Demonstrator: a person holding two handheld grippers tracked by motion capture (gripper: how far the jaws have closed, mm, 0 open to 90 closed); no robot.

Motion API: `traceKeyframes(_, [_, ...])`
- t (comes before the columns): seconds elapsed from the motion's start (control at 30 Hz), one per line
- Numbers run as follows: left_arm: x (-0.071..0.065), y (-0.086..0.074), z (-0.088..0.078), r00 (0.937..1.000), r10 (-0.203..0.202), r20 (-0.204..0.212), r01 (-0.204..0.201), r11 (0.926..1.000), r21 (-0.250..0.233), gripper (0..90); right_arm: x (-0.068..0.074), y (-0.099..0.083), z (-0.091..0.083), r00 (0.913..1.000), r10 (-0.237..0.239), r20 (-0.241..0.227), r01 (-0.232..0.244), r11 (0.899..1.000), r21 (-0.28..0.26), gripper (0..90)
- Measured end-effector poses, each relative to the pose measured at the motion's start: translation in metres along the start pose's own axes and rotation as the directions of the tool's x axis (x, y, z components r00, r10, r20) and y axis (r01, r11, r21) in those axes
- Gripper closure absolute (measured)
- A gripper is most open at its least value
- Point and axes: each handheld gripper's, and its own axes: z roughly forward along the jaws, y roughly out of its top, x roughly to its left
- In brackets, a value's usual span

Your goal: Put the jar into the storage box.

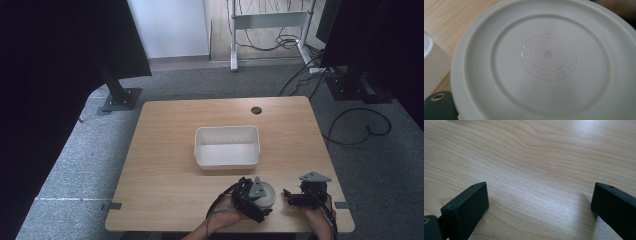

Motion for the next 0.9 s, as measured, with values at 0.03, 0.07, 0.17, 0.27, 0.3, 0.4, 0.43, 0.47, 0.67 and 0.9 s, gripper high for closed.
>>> traceKeyframes(0.03, [0.002, 0.000, -0.001, 1.0000, -0.002, -0.001, 0.002, 1.0000, 0.002, 9.7, 0.000, 0.000, 0.000, 1.0000, 0.000, 0.000, 0.000, 1.000, 0.000, 0.9])
traceKeyframes(0.07, [0.004, 0.001, -0.002, 1.0000, -0.007, -0.004, 0.007, 1.0000, 0.000, 9.7, 0.000, 0.000, 0.000, 1.0000, 0.001, 0.000, -0.001, 1.000, 0.000, 0.9])
traceKeyframes(0.17, [0.010, 0.001, -0.004, 0.9998, -0.015, -0.015, 0.015, 0.9999, 0.004, 9.7, 0.000, 0.000, 0.000, 1.0000, 0.002, 0.000, -0.002, 1.000, 0.001, 0.9])
traceKeyframes(0.27, [0.016, 0.000, -0.006, 0.9991, -0.027, -0.031, 0.027, 0.9996, 0.001, 9.7, 0.000, 0.000, 0.000, 1.0000, 0.002, 0.000, -0.002, 1.000, 0.001, 0.9])
traceKeyframes(0.3, [0.017, 0.000, -0.007, 0.9989, -0.031, -0.037, 0.031, 0.9995, -0.001, 9.7, 0.000, 0.000, 0.000, 1.0000, 0.002, 0.000, -0.002, 1.000, 0.001, 0.9])
traceKeyframes(0.4, [0.024, -0.001, -0.009, 0.9976, -0.043, -0.054, 0.043, 0.9991, -0.006, 9.7, 0.000, 0.000, 0.000, 1.0000, 0.002, 0.000, -0.002, 1.000, 0.001, 0.9])
traceKeyframes(0.43, [0.024, -0.001, -0.009, 0.9976, -0.043, -0.054, 0.043, 0.9991, -0.006, 9.7, 0.000, 0.000, 0.000, 1.0000, 0.002, 0.000, -0.002, 1.000, 0.001, 0.9])
traceKeyframes(0.47, [0.025, -0.001, -0.009, 0.9975, -0.044, -0.056, 0.044, 0.9990, -0.006, 9.7, 0.000, 0.000, 0.000, 1.0000, 0.002, 0.000, -0.002, 1.000, 0.001, 0.9])
traceKeyframes(0.67, [0.034, -0.001, -0.013, 0.9948, -0.057, -0.084, 0.056, 0.9984, -0.009, 9.7, 0.000, 0.000, 0.000, 1.0000, 0.001, 0.000, -0.001, 1.000, 0.001, 0.9])
traceKeyframes(0.9, [0.042, 0.000, -0.016, 0.9920, -0.066, -0.108, 0.065, 0.9978, -0.012, 9.7, 0.000, 0.000, 0.000, 1.0000, 0.002, 0.000, -0.002, 1.000, 0.001, 0.9])
